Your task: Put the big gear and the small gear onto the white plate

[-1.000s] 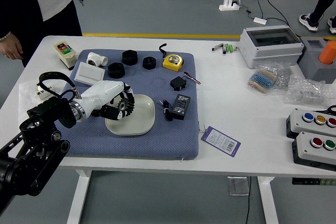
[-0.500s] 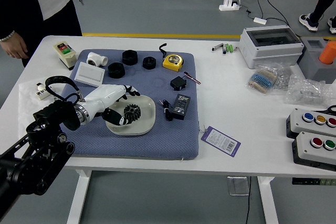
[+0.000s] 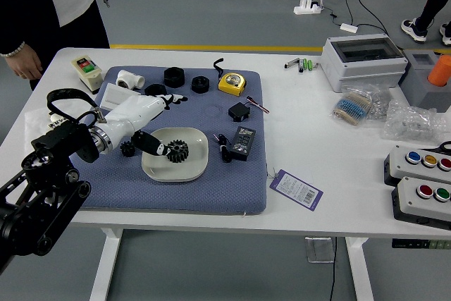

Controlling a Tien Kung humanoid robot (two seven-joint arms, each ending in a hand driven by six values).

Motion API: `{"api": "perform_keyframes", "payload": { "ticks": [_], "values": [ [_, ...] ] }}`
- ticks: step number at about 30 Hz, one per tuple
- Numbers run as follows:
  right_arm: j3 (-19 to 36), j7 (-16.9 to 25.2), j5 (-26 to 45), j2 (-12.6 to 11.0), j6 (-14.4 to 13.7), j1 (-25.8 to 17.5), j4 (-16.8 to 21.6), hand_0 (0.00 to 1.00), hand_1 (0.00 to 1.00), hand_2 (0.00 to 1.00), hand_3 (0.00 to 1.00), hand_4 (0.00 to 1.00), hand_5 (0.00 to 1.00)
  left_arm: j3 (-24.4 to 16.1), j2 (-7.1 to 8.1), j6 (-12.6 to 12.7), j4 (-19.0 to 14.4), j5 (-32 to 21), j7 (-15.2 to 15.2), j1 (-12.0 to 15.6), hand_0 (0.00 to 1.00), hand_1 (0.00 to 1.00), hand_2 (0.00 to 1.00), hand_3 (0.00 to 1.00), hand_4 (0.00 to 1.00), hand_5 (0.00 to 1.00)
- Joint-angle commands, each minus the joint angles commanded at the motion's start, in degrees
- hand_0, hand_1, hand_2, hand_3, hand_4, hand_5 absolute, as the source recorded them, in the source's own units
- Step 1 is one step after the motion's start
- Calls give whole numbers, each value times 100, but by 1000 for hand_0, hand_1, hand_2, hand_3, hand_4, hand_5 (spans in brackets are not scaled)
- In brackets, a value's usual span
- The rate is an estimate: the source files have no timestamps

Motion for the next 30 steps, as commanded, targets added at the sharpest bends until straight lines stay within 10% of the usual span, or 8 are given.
{"api": "perform_keyframes", "payload": {
  "ticks": [10,30],
  "values": [
    [-8,2,17,1,2,-3,-6,700,707,736,562,791,649,-188,409,-627,275,0,177,-14,639,755,834,858,834,2],
    [-20,-1,28,14,-2,0,-9,700,708,735,562,793,650,-164,375,-537,879,0,239,-6,643,747,831,844,854,2]
  ]
}}
